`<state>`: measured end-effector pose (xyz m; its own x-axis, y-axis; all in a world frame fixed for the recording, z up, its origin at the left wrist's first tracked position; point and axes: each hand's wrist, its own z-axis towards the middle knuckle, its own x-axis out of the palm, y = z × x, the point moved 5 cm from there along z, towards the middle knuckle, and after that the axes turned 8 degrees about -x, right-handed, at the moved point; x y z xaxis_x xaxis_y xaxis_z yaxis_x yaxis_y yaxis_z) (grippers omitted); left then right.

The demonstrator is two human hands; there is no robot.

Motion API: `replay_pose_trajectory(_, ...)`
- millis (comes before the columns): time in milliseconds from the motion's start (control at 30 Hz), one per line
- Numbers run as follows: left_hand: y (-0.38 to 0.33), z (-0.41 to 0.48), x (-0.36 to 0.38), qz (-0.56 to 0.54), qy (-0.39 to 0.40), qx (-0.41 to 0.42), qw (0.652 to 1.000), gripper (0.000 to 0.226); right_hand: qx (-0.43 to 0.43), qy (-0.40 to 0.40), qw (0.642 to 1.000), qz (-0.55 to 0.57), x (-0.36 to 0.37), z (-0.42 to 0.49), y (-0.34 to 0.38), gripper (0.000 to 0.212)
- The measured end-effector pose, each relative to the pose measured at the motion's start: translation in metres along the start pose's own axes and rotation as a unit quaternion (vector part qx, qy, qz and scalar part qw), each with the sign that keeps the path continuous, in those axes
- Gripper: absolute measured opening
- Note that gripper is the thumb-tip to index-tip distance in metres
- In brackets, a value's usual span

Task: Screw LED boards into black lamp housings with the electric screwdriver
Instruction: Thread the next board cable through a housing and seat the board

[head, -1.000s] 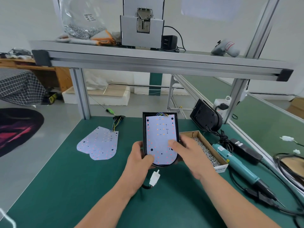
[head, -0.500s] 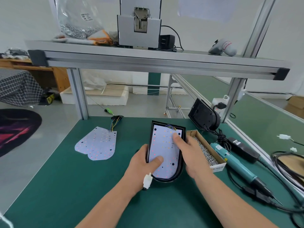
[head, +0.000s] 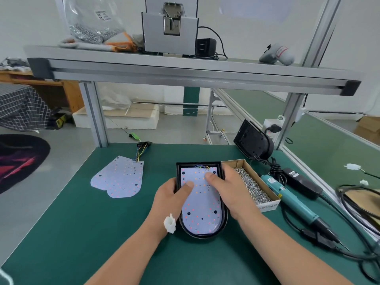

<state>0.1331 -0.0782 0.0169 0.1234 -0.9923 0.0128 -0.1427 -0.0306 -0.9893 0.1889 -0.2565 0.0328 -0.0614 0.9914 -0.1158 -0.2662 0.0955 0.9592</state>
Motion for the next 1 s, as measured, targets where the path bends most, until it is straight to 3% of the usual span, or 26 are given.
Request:
replay_pose_trajectory(67,0.006,0.0,0.003,-0.003,0.031,0.004,0.999,0.073,0.023,0.017,1.0,-0.009,-0.003,-0.001,-0.002,0.013)
replay_pose_trajectory(133,0.005,-0.001,0.0,0.048,0.038,0.03,0.998,0.061,0.038,0.029,0.999,-0.024,-0.007,-0.003,-0.003,0.012)
replay_pose_trajectory(267,-0.004,0.004,-0.019,0.257,-0.073,0.146,0.953,0.045,0.03,0.018,0.998,-0.043,-0.017,-0.004,0.003,0.011)
replay_pose_trajectory(433,-0.013,0.009,-0.027,0.353,-0.169,0.239,0.889,0.01,0.017,0.054,0.99,-0.13,-0.018,-0.003,0.009,0.009)
replay_pose_trajectory(500,-0.013,0.01,-0.029,0.407,-0.168,0.227,0.869,0.012,0.001,0.081,0.981,-0.177,-0.016,-0.004,0.01,0.024)
replay_pose_trajectory(533,-0.011,0.012,-0.032,0.411,-0.161,0.202,0.874,0.013,-0.006,0.093,0.977,-0.193,-0.015,-0.004,0.01,0.032)
replay_pose_trajectory(633,0.001,0.016,-0.045,0.321,-0.113,0.089,0.936,0.015,-0.016,0.118,0.96,-0.254,-0.014,-0.004,0.009,0.05)
replay_pose_trajectory(800,-0.002,0.006,-0.049,0.284,-0.115,0.056,0.95,0.024,-0.059,0.134,0.925,-0.349,-0.007,-0.007,0.011,0.037)
replay_pose_trajectory(933,-0.016,-0.004,-0.058,0.342,-0.158,0.059,0.925,0.022,-0.068,0.129,0.928,-0.343,-0.009,-0.007,0.013,0.021)
replay_pose_trajectory(1000,-0.02,-0.005,-0.073,0.391,-0.155,0.015,0.907,0.02,-0.072,0.126,0.928,-0.344,-0.009,-0.009,0.016,0.018)
